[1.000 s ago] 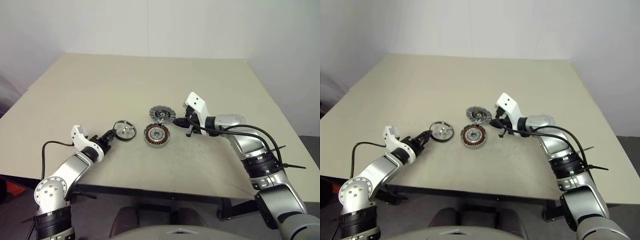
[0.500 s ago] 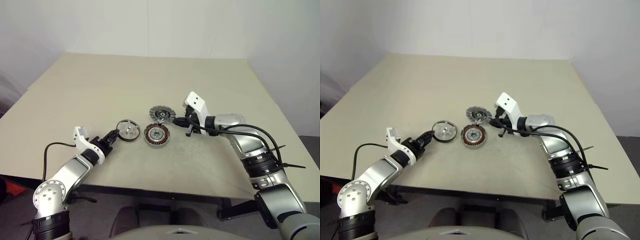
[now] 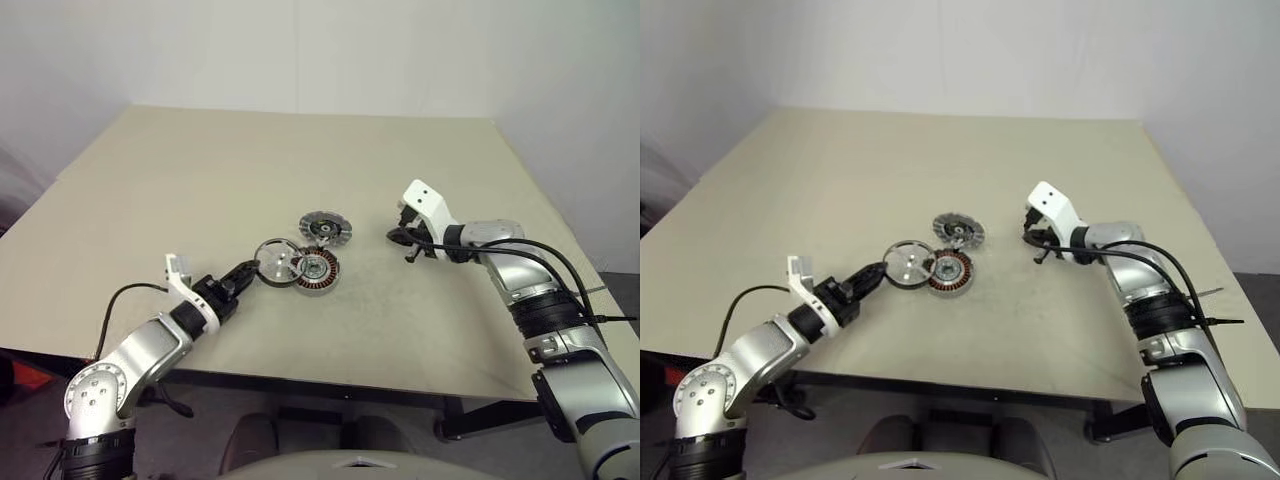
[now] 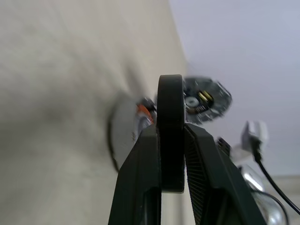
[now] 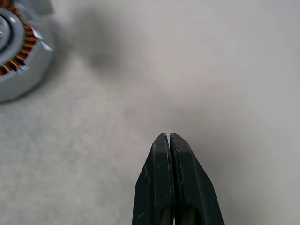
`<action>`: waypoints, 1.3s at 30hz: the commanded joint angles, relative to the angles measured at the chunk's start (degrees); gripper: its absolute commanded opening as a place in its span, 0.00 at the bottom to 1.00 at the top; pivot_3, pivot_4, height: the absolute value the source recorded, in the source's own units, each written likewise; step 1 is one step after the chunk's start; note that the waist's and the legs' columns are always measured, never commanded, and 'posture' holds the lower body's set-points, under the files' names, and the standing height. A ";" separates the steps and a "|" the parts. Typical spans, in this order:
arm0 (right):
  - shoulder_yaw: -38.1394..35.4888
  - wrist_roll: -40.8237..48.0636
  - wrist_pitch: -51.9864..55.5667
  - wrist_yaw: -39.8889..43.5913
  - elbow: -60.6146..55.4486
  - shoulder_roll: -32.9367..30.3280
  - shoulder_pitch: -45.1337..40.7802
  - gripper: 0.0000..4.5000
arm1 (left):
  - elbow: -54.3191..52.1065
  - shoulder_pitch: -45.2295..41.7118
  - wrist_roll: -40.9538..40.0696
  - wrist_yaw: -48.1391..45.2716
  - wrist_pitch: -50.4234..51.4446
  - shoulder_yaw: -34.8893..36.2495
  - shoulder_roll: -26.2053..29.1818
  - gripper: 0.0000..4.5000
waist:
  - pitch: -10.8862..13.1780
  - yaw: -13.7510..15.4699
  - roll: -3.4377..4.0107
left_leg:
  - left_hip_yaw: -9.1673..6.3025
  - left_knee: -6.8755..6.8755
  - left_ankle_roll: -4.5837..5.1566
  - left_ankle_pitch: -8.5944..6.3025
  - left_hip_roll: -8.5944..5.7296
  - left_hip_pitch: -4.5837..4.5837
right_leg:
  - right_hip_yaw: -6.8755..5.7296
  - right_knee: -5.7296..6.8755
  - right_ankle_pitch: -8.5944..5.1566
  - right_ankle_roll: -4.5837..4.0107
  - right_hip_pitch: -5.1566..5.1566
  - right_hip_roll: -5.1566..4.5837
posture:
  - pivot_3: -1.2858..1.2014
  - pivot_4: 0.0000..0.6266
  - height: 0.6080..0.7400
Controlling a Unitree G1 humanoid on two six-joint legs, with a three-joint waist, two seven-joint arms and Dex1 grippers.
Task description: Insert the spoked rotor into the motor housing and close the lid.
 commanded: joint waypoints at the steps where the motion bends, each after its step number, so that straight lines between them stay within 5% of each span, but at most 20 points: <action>1: -1.56 0.10 -0.69 -0.23 -2.08 0.16 -1.59 0.00 | 2.24 -3.77 -2.11 -1.09 0.72 -2.48 0.96 0.09 | 0.00 0.01 0.00 | 0.00 0.00 -0.01 0.01 0.00 0.01 | 0.00 0.01 0.00 0.00 0.00 0.00 | 0.52 0.00 1.00; 39: -2.56 0.94 0.62 -1.10 -5.72 1.69 0.07 0.00 | 19.04 -15.01 8.98 -6.72 3.02 -3.46 -5.66 0.09 | 0.00 0.01 0.00 | 0.00 0.00 -0.01 0.02 0.00 -0.03 | 0.01 0.00 0.13 0.22 -0.01 0.00 | 0.52 0.00 1.00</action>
